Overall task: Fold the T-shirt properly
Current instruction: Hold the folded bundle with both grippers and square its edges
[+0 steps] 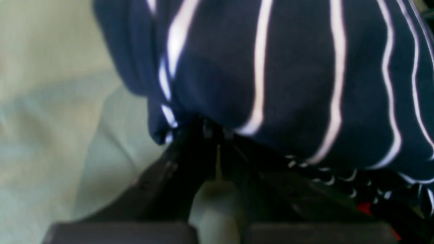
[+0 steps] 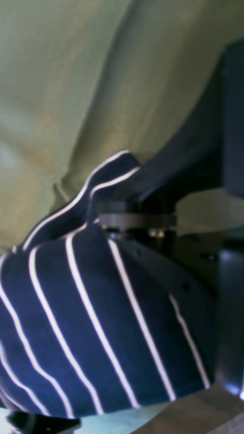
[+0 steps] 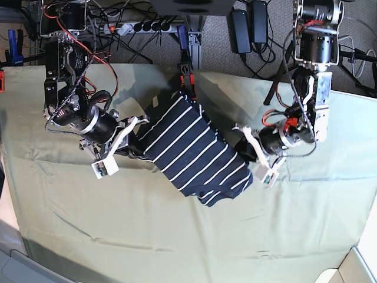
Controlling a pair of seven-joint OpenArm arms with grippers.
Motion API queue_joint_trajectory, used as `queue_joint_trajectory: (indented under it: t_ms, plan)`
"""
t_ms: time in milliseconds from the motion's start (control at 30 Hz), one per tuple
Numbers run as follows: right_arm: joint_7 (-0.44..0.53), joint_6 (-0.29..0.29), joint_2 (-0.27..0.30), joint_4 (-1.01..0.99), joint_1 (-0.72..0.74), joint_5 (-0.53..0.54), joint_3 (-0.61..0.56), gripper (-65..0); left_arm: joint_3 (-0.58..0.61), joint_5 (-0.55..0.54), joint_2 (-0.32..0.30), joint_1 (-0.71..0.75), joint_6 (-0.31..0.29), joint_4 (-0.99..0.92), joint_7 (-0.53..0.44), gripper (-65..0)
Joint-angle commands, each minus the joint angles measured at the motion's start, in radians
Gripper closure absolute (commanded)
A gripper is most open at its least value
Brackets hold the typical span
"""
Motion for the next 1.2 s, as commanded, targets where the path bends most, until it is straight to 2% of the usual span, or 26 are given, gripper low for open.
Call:
queue_joint_trajectory:
  t_ms: [0, 100, 267, 333, 533, 700, 833, 1000, 1167]
  plan:
    - [0.045, 0.018, 0.008, 0.025, 0.021, 0.006, 0.006, 0.0, 0.002, -0.015, -0.003, -0.023, -0.017, 0.012, -0.023, -1.3]
    - [0.090, 0.018, 0.008, 0.025, 0.043, -0.046, 0.006, 0.0, 0.011, -0.015, -0.003, -0.034, -0.017, 0.013, -0.025, -1.3]
    - [0.111, 0.018, 0.008, -0.010, 0.106, -0.167, 0.006, 0.0, 0.011, -0.015, -0.003, -0.043, -0.017, 0.013, -0.025, -1.3]
    - [0.122, 0.018, 0.007, -0.053, 0.133, -0.184, 0.006, 0.0, 0.011, -0.015, -0.003, -0.045, -0.017, 0.013, -0.025, -1.3]
    - [0.126, 0.019, 0.007, -0.217, 0.194, -0.173, 0.005, 0.0, 0.011, -0.012, -0.003, -0.045, -0.017, 0.013, -0.025, -1.3]
    - [0.073, 0.019, 0.007, -0.226, 0.186, -0.099, 0.005, 0.0, 0.011, -0.006, -0.003, -0.046, -0.017, 0.013, -0.026, -1.3]
    - [0.066, 0.019, 0.007, -0.223, 0.144, -0.085, 0.005, 0.0, 0.011, 0.034, -0.004, -0.053, -0.017, 0.011, -0.025, -1.3]
    - [0.066, 0.019, 0.007, -0.213, 0.068, -0.082, 0.005, 0.0, 0.012, 0.033, -0.006, -0.075, -0.017, 0.005, -0.026, -1.3]
    - [0.066, 0.019, 0.007, -0.197, 0.003, -0.024, 0.005, 0.0, 0.013, 0.033, -0.005, -0.082, -0.017, 0.005, -0.036, -1.3]
